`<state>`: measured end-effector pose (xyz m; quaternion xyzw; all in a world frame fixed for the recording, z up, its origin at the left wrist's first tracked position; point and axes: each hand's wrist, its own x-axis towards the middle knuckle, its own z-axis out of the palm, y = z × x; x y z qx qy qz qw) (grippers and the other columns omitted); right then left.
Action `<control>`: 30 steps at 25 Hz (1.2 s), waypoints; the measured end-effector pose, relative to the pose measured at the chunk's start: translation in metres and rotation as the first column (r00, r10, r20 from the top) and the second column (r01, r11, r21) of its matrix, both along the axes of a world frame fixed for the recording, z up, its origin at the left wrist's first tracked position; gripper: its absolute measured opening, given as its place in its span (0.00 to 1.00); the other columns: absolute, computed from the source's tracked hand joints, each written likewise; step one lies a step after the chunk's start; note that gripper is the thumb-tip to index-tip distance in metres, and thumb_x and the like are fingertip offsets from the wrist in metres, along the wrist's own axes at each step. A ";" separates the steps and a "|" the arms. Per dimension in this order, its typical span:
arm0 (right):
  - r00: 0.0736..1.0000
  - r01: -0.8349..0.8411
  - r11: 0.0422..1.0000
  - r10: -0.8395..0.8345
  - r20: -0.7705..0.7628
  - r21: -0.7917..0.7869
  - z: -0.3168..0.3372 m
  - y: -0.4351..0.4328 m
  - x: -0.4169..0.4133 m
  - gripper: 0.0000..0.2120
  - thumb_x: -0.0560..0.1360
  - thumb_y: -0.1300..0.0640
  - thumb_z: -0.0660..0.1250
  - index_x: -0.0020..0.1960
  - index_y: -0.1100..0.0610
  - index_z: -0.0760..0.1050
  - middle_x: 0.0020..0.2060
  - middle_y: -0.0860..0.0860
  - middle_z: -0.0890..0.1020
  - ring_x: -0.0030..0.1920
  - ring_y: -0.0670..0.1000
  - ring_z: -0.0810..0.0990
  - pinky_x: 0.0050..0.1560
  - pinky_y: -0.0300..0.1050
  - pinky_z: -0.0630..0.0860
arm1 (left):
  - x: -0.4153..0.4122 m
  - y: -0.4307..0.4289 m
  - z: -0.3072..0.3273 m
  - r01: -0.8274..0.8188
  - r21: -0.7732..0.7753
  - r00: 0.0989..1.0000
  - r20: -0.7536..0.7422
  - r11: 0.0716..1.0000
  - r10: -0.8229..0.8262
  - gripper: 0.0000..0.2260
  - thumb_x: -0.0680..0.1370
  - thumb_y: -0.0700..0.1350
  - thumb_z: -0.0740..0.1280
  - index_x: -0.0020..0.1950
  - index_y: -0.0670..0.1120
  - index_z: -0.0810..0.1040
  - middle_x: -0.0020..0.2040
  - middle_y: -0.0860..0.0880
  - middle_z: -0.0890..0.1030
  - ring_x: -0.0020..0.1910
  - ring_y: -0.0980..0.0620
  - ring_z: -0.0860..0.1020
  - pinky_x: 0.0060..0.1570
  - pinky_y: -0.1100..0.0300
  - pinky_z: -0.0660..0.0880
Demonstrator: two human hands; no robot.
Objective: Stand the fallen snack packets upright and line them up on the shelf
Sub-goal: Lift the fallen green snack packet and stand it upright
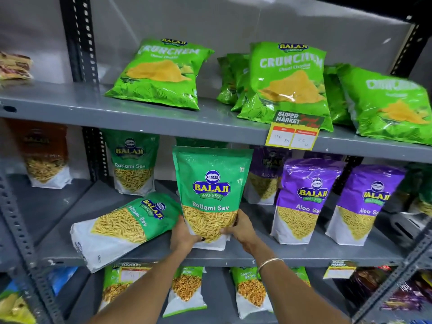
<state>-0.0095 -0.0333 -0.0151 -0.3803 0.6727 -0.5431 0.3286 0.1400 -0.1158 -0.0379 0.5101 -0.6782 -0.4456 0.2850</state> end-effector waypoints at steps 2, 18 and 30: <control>1.000 0.006 1.000 -0.006 0.017 0.007 -0.009 -0.008 -0.005 0.29 0.61 0.78 0.71 0.57 0.60 0.70 0.55 0.59 0.78 0.59 0.57 0.76 0.63 0.58 0.73 | -0.003 -0.005 -0.008 -0.011 0.001 1.000 -0.014 1.000 0.011 0.29 0.62 0.36 0.78 0.59 0.38 0.68 0.60 0.37 0.78 0.59 0.41 0.77 0.57 0.49 0.75; 0.995 -0.080 0.927 0.055 0.078 0.365 -0.005 -0.003 -0.022 0.17 0.67 0.68 0.73 0.49 0.60 0.68 0.37 0.56 0.78 0.27 0.40 0.79 0.28 0.34 0.76 | 0.000 0.004 0.010 0.031 0.070 0.997 0.068 0.997 -0.036 0.44 0.64 0.37 0.77 0.73 0.37 0.55 0.70 0.37 0.68 0.69 0.40 0.68 0.68 0.51 0.67; 0.942 -0.309 0.813 0.190 0.278 0.494 0.011 -0.048 0.095 0.12 0.69 0.57 0.70 0.33 0.63 0.71 0.16 0.54 0.76 0.17 0.50 0.76 0.20 0.38 0.76 | 0.177 -0.090 0.088 0.086 -0.152 0.901 0.433 0.985 -0.011 0.22 0.78 0.44 0.62 0.69 0.34 0.68 0.67 0.39 0.73 0.65 0.44 0.73 0.55 0.57 0.70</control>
